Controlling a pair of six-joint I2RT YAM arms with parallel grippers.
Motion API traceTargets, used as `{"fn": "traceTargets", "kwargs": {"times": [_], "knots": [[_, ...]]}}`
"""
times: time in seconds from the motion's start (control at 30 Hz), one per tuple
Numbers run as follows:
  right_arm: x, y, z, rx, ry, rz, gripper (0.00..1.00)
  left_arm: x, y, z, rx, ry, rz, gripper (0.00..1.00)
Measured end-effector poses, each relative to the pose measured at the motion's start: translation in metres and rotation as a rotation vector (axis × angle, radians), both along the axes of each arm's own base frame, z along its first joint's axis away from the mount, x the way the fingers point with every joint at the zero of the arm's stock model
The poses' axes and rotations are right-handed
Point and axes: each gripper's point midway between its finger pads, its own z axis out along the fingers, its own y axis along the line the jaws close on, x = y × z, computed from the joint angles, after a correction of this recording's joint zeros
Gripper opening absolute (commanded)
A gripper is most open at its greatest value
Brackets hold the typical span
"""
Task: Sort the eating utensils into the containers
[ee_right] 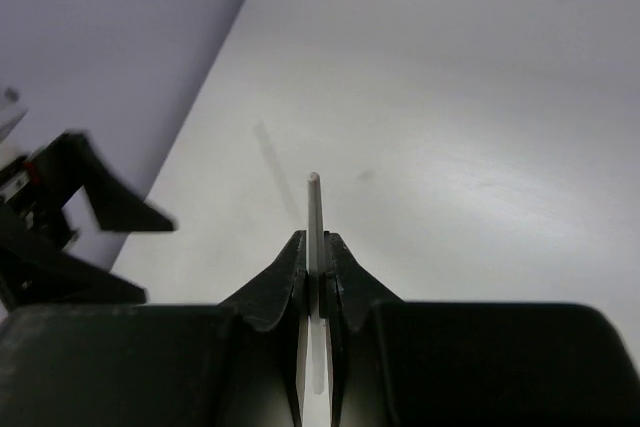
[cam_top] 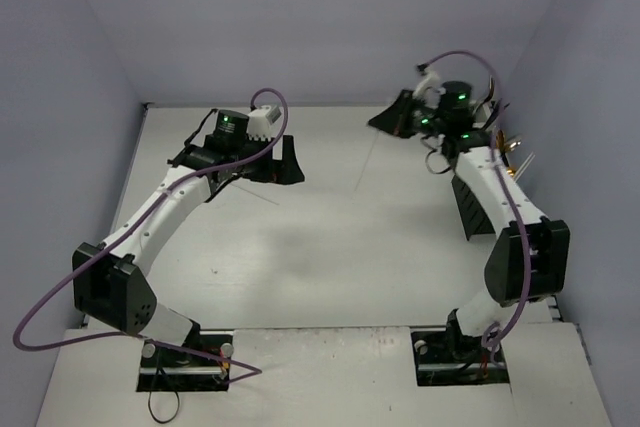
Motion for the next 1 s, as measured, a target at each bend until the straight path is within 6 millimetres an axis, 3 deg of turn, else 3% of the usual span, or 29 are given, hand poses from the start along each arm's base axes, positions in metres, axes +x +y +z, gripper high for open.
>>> {"fn": "traceTargets", "kwargs": {"times": [0.07,0.13,0.2,0.3,0.43,0.6,0.83,1.0], "knots": [[0.012,-0.073,0.018,-0.050,-0.069,-0.188,0.00,0.004,0.013,-0.010,0.051,-0.001,0.064,0.90],[0.010,-0.140,0.040,-0.120,-0.138,-0.368,0.00,0.006,0.025,-0.021,0.100,0.006,0.116,0.90],[-0.006,-0.183,0.061,-0.200,-0.199,-0.495,0.00,0.009,0.033,-0.027,0.131,0.009,0.146,0.90],[-0.031,-0.222,0.086,-0.330,-0.279,-0.615,0.00,0.013,0.041,-0.032,0.177,0.004,0.167,0.90],[-0.051,-0.263,0.092,-0.481,-0.300,-0.741,0.00,0.023,0.044,-0.036,0.211,-0.012,0.169,0.90],[-0.057,-0.305,0.066,-0.614,-0.206,-0.834,0.00,0.030,0.050,-0.036,0.252,-0.051,0.176,0.90],[-0.048,-0.324,0.004,-0.654,-0.040,-0.813,0.00,0.035,0.061,-0.044,0.307,-0.083,0.198,0.90],[-0.045,-0.328,-0.020,-0.653,0.026,-0.796,0.00,0.034,0.068,-0.052,0.335,-0.071,0.213,0.90]]}}
